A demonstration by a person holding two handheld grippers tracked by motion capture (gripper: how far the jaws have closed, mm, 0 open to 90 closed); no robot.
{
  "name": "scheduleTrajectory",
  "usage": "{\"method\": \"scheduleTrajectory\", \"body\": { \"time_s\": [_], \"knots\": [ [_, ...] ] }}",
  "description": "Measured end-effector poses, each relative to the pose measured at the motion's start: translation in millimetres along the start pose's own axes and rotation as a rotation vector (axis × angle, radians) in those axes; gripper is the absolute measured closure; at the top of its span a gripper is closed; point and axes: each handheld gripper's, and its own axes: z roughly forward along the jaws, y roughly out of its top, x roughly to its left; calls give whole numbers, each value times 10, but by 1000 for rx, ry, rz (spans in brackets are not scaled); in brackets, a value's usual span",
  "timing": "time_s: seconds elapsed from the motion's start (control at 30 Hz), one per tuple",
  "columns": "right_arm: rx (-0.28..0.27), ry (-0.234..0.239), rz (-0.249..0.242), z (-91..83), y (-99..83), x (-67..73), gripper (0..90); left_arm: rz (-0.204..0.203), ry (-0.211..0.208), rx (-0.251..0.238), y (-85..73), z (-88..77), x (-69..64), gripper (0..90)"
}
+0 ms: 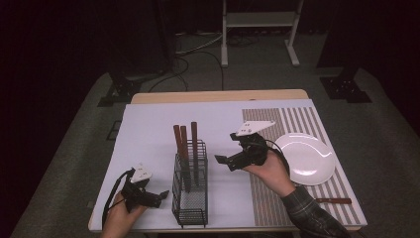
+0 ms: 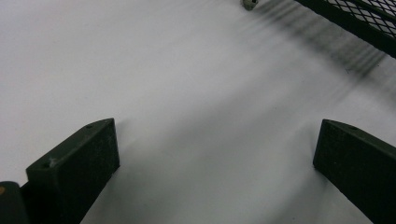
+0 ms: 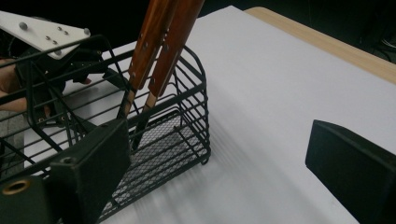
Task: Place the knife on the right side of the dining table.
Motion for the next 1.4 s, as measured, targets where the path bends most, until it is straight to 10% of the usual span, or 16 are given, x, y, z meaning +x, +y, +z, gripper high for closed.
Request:
{"method": "scheduleTrajectory", "body": {
  "time_s": [1.4],
  "knots": [
    [-49,84,-13,381,560,85,65,1,2,-4,-1,3,1,0]
  ]
}}
